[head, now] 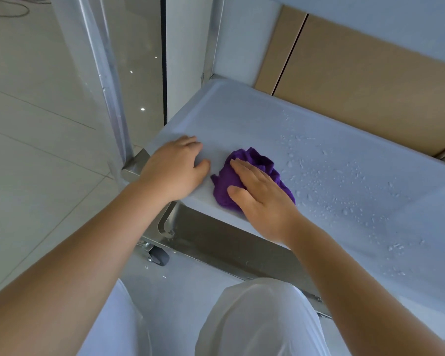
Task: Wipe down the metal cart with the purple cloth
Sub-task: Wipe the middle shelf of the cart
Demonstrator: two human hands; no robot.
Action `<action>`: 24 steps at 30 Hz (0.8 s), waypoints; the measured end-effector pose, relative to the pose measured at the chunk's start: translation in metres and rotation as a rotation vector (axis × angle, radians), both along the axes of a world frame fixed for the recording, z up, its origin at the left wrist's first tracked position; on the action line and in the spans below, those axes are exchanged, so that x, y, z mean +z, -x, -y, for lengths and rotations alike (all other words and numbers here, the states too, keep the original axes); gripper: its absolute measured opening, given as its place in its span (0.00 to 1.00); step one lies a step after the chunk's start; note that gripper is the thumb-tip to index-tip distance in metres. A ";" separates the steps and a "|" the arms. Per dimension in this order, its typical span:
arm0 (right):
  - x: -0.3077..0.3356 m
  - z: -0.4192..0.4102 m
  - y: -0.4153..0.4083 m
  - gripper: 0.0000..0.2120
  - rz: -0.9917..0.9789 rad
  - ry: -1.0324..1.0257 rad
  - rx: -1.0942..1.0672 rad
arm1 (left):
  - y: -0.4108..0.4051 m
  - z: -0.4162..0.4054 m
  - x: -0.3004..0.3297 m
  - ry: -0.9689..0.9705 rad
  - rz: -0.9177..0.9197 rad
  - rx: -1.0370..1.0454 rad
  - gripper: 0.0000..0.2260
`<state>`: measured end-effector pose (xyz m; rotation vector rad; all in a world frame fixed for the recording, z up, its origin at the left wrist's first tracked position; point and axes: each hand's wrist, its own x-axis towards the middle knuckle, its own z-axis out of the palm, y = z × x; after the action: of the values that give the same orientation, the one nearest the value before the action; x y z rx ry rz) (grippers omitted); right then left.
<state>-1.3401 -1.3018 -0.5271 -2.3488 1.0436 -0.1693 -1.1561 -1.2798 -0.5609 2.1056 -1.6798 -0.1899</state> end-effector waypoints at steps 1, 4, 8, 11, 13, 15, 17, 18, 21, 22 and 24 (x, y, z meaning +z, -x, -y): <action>0.002 0.004 0.011 0.24 0.009 -0.037 0.037 | 0.000 0.000 0.001 0.015 -0.002 -0.001 0.21; 0.003 0.013 0.038 0.25 0.078 -0.069 0.113 | 0.003 -0.002 0.003 0.032 -0.009 0.014 0.18; 0.000 0.023 0.050 0.27 0.067 -0.058 0.173 | 0.012 0.000 0.007 0.029 0.082 0.059 0.15; -0.001 0.020 0.047 0.30 0.064 0.016 0.173 | 0.042 0.004 0.019 0.025 0.066 0.046 0.09; 0.000 0.016 0.046 0.23 0.268 -0.104 0.020 | 0.068 0.007 0.024 -0.004 -0.047 0.018 0.06; 0.006 0.013 0.045 0.16 0.552 -0.273 -0.271 | 0.087 0.013 0.025 -0.013 -0.124 -0.002 0.11; 0.004 0.010 0.046 0.13 0.566 -0.188 -0.432 | 0.093 0.018 0.022 0.022 -0.143 0.009 0.10; 0.001 0.009 0.046 0.12 0.488 -0.138 -0.421 | 0.093 0.020 0.021 0.040 -0.136 0.020 0.08; -0.003 0.006 0.040 0.17 0.150 0.003 -0.149 | 0.092 0.021 0.023 0.025 -0.049 0.011 0.05; -0.005 0.011 0.042 0.19 0.083 0.076 -0.062 | 0.092 0.022 0.025 0.017 -0.031 -0.005 0.04; -0.006 0.019 0.046 0.21 0.066 0.256 0.024 | 0.093 0.024 0.031 -0.013 -0.022 -0.014 0.03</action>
<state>-1.3862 -1.3210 -0.5327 -2.5629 1.0117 -0.3891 -1.2492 -1.3035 -0.5303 2.0940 -1.6849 -0.2283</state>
